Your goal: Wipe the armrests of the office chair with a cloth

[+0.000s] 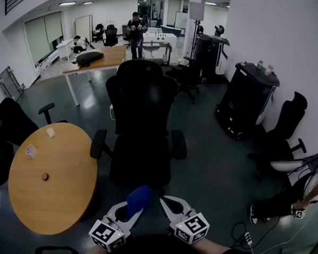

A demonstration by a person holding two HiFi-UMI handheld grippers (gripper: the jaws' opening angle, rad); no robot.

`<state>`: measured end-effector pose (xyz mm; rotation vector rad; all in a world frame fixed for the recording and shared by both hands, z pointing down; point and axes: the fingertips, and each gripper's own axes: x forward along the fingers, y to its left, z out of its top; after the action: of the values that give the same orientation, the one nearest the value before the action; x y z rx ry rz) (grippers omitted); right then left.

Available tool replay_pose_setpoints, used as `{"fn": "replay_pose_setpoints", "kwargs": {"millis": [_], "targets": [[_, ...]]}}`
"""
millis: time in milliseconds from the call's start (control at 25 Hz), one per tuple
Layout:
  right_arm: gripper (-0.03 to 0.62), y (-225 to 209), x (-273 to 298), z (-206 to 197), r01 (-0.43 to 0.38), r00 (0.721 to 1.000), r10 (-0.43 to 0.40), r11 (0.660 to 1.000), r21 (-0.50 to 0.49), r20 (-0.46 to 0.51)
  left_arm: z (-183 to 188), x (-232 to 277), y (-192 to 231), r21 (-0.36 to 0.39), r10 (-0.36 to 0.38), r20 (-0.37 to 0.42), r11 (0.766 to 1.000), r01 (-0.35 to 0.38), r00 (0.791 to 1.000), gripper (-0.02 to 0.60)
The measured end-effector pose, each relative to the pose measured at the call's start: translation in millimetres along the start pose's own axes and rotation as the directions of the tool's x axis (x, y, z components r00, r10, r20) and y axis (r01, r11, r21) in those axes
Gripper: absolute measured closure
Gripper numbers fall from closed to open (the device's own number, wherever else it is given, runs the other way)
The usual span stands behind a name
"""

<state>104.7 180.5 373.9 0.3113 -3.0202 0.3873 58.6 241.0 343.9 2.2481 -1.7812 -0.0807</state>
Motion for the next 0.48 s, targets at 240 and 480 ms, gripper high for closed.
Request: {"fn": "replay_pose_setpoints", "kwargs": {"millis": [240, 480], "targets": [[0.591, -3, -3, 1, 0.004, 1.000, -0.004, 1.000, -0.002, 0.004, -8, 1, 0, 0.027, -0.005, 0.006, 1.000, 0.005, 1.000, 0.460], [0.591, -6, -8, -1, -0.001, 1.000, 0.001, 1.000, 0.008, 0.007, -13, 5, -2, 0.027, -0.004, 0.001, 1.000, 0.004, 1.000, 0.460]]}}
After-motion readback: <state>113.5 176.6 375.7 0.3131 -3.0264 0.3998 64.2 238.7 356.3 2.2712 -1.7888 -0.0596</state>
